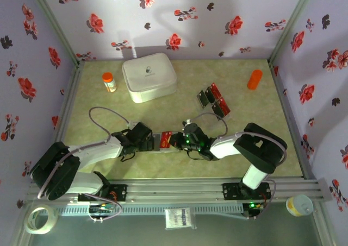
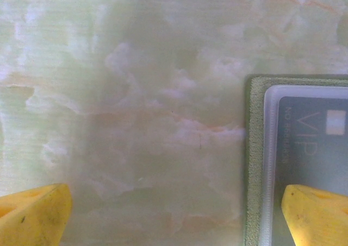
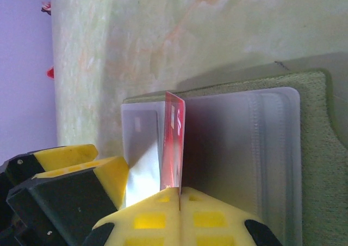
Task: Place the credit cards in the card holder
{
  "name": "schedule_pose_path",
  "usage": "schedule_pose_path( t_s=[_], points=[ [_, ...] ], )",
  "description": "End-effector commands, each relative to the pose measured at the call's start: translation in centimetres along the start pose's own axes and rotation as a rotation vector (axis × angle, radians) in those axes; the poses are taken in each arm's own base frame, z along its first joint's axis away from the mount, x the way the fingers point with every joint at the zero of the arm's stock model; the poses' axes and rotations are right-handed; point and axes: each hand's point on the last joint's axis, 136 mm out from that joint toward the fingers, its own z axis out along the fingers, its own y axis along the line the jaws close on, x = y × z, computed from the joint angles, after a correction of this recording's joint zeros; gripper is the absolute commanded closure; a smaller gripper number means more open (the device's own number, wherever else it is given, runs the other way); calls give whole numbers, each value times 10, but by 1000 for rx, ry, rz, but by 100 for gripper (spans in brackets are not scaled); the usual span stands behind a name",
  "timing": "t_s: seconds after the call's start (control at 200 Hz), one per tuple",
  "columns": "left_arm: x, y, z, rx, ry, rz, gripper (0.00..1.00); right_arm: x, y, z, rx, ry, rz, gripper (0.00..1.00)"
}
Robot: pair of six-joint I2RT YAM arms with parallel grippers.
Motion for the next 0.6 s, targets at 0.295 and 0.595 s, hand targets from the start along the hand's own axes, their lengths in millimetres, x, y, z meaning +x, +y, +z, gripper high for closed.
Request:
schedule_pose_path(
  t_s=[0.295,0.595],
  points=[
    [8,7,5,-33,14,11,0,16,-21,3,102,64,-24,100],
    [7,7,4,-31,11,11,0,18,-16,2,71,68,-42,100]
  ],
)
